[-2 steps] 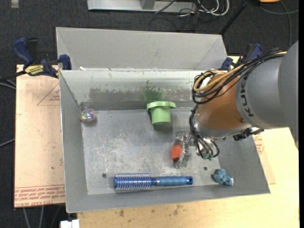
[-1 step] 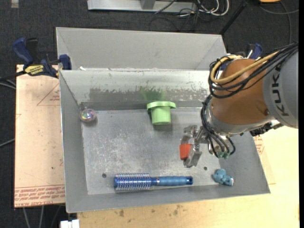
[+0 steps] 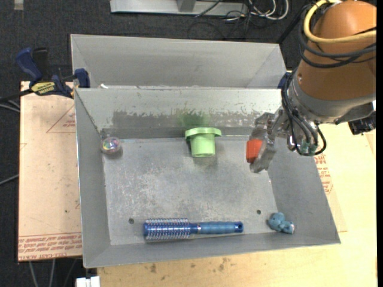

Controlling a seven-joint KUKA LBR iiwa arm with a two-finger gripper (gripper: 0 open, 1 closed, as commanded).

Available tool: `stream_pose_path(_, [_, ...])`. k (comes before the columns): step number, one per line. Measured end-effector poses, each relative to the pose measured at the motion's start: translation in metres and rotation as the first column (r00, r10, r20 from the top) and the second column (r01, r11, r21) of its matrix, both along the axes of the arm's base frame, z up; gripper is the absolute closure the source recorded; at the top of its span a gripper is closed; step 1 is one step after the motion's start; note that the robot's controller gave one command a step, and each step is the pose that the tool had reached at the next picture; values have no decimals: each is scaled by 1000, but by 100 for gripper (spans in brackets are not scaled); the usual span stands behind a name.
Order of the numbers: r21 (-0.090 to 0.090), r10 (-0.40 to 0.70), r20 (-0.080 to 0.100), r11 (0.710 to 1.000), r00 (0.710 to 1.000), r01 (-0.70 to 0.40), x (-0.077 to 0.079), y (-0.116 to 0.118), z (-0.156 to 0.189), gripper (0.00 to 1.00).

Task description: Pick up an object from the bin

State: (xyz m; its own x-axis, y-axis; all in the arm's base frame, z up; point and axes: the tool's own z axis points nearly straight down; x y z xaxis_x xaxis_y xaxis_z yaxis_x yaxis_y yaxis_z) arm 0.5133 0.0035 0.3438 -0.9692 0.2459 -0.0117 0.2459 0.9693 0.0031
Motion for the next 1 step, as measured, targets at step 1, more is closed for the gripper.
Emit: stream_pose_path(1, [-2, 78, -9, 997, 997, -78, 18, -55, -11, 100])
